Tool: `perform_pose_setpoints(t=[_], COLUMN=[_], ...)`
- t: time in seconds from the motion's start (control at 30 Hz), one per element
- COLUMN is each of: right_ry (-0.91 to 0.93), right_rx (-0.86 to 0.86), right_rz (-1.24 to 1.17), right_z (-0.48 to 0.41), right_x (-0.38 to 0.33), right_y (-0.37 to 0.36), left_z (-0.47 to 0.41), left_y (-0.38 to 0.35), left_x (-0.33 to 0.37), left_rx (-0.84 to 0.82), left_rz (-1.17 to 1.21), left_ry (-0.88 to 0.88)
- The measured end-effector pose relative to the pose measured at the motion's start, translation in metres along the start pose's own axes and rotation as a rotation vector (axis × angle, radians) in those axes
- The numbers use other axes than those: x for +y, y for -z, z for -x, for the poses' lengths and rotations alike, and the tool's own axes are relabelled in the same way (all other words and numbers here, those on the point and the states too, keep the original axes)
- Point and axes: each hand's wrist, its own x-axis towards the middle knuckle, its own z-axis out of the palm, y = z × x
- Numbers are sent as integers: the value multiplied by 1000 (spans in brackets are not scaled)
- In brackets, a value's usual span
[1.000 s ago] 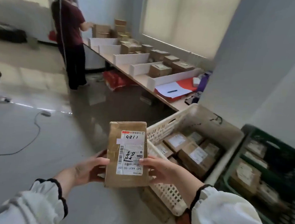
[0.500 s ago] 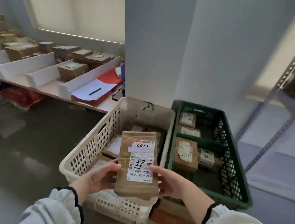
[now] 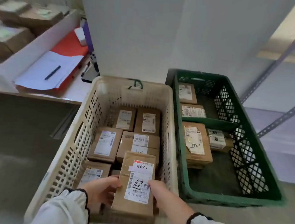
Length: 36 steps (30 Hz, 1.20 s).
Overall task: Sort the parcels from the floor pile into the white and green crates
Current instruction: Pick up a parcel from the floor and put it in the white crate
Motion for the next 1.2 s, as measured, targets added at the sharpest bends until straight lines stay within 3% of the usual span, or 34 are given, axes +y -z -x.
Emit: perform_pose_setpoints(t=[0.27,0.43,0.7,0.87,1.2], right_ry=[-112,-22,-36,8,101], right_rx=[143,210,282,328,200], right_rz=[28,135,129,389,849], right_z=[-40,-34,-32,-27,-10], right_x=[21,28,36,42,51], right_y=[-2,-3,-20,-27,-22], left_z=[-55,-68,-82,-82,-84], left_y=[-11,-13,-13,-13,-24], left_x=[-34,-46,-48,-49,-42], left_rx=[-30,-51,-71,-54,42], left_rz=[24,42,14,53,-41], left_ry=[153,176,171,122,48])
